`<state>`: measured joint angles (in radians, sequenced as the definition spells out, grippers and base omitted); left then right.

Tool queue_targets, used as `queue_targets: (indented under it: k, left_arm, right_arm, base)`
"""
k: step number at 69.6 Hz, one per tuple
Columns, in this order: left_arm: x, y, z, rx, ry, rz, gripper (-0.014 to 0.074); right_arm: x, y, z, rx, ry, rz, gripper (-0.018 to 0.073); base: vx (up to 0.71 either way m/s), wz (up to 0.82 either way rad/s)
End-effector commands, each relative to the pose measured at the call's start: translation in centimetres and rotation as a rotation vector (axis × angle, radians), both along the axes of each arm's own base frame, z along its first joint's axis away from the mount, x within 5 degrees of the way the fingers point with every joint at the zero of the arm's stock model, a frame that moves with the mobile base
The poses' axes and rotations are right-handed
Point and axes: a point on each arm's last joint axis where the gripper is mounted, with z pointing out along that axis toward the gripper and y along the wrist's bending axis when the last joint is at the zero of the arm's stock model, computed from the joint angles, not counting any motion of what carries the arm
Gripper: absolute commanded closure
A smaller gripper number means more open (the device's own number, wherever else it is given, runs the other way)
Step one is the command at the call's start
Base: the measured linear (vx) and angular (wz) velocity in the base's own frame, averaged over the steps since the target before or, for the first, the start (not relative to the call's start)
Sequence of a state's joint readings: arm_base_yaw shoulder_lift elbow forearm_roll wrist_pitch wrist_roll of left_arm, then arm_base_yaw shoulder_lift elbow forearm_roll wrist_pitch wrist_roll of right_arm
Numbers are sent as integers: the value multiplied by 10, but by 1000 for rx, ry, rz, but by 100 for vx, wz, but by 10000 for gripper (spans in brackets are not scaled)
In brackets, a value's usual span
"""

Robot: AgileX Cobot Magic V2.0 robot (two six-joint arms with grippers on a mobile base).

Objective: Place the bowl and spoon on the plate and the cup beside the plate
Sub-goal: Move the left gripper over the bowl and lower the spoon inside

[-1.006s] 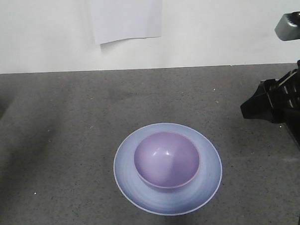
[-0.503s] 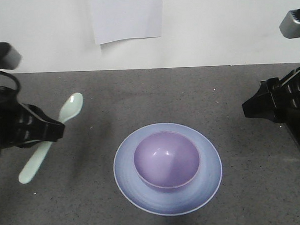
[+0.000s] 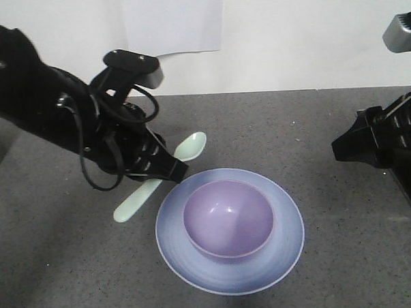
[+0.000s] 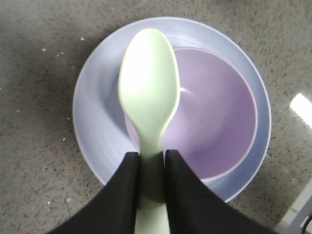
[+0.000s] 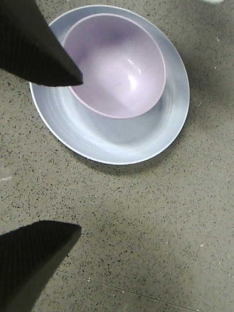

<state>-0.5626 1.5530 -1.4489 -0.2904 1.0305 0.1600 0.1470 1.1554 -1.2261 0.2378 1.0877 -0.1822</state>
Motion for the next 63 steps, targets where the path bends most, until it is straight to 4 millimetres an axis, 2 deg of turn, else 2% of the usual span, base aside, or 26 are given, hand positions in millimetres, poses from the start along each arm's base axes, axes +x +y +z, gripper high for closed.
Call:
queue_targets:
  k: [1, 13, 22, 38, 63]
  left_arm:
    - [3, -16, 15, -23, -51, -39, 603]
    - [14, -44, 0, 11, -6, -98, 603]
    - [17, -56, -12, 47, 23, -146, 603]
    - [20, -58, -25, 91, 79, -160, 603]
    - [18, -57, -27, 106, 103, -164, 555]
  right_arm:
    - [-2, -1, 15, 21, -87, -11, 3]
    - [-2, -1, 15, 21, -89, -12, 3]
    - [-2, -1, 15, 21, -89, -12, 3]
    - [-2, -1, 15, 24, -89, -11, 3]
    - [-2, -1, 15, 25, -91, -12, 3]
  base:
    - [0, 0]
    - [0, 0]
    - [0, 0]
    - [0, 0]
    - [0, 0]
